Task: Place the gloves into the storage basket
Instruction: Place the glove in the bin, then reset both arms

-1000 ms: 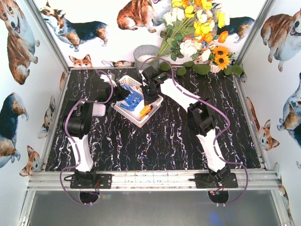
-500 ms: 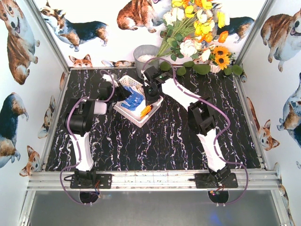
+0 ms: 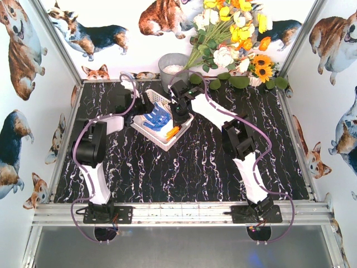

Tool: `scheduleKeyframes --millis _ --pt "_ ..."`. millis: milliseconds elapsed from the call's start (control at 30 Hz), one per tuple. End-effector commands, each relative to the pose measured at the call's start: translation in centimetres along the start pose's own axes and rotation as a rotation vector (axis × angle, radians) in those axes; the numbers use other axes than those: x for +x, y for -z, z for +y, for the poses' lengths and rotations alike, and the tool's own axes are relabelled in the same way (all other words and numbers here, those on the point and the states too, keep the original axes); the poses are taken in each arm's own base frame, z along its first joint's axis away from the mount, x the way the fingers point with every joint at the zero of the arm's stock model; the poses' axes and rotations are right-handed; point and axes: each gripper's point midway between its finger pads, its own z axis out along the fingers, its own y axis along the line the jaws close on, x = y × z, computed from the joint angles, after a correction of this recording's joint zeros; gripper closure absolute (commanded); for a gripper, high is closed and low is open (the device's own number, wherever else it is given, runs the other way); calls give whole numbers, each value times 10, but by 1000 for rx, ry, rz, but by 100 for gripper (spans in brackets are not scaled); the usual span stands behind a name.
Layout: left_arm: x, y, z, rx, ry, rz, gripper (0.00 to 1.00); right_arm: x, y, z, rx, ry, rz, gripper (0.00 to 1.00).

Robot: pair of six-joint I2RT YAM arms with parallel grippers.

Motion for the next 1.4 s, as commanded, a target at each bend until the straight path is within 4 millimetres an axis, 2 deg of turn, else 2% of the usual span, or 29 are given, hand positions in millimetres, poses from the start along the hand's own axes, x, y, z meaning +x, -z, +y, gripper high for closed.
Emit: scheduleKeyframes --millis 0,133,200,333,400,467,600,667,700,733,767,833,933,967,1000,1067,1100,1167,1267,1367 --pt "-46 21 8 -98 -139 -61 32 -10 3 3 -9 0 -43 100" --pt "-71 41 -1 -110 -191 -105 24 -14 8 9 -31 5 -62 99" --pt "-83 51 -9 -102 -204 -130 20 -18 14 14 -49 15 -82 91" --pt "-100 75 -23 -86 -206 -181 14 -29 36 28 -75 45 -139 70" --pt "-109 90 -32 -72 -201 -212 9 -35 53 34 -80 60 -175 61" --pt "-116 105 -41 -57 -195 -236 6 -39 72 39 -74 78 -213 47" --pt "-128 138 -57 -42 -196 -281 1 -43 117 42 -49 96 -306 31" --pt "-131 153 -58 -69 -191 -282 0 -40 140 40 -30 92 -359 26" --pt "-129 161 -55 -91 -188 -275 0 -38 159 39 -22 92 -402 24" --pt "-126 169 -52 -119 -184 -276 0 -34 162 33 -2 77 -421 23" --pt "-122 177 -46 -152 -176 -282 0 -29 179 28 16 65 -467 21" --pt "-110 192 -30 -229 -153 -299 0 -18 195 8 63 20 -541 19" --pt "-86 210 -4 -302 -106 -310 0 7 209 -42 132 -84 -638 16" --pt "-83 215 6 -328 -90 -323 0 16 214 -67 160 -142 -676 14" --pt "-64 218 23 -370 -67 -307 0 26 221 -89 183 -186 -716 12" --pt "-47 226 53 -441 -9 -319 0 49 228 -132 256 -258 -770 9" --pt "-39 231 67 -479 16 -327 0 68 225 -155 312 -292 -772 7" --pt "-29 241 91 -564 44 -366 0 90 232 -188 403 -326 -820 6" --pt "-10 252 115 -664 20 -436 0 119 232 -224 563 -329 -892 5" --pt "2 249 123 -659 -54 -487 0 135 232 -244 678 -297 -998 4"
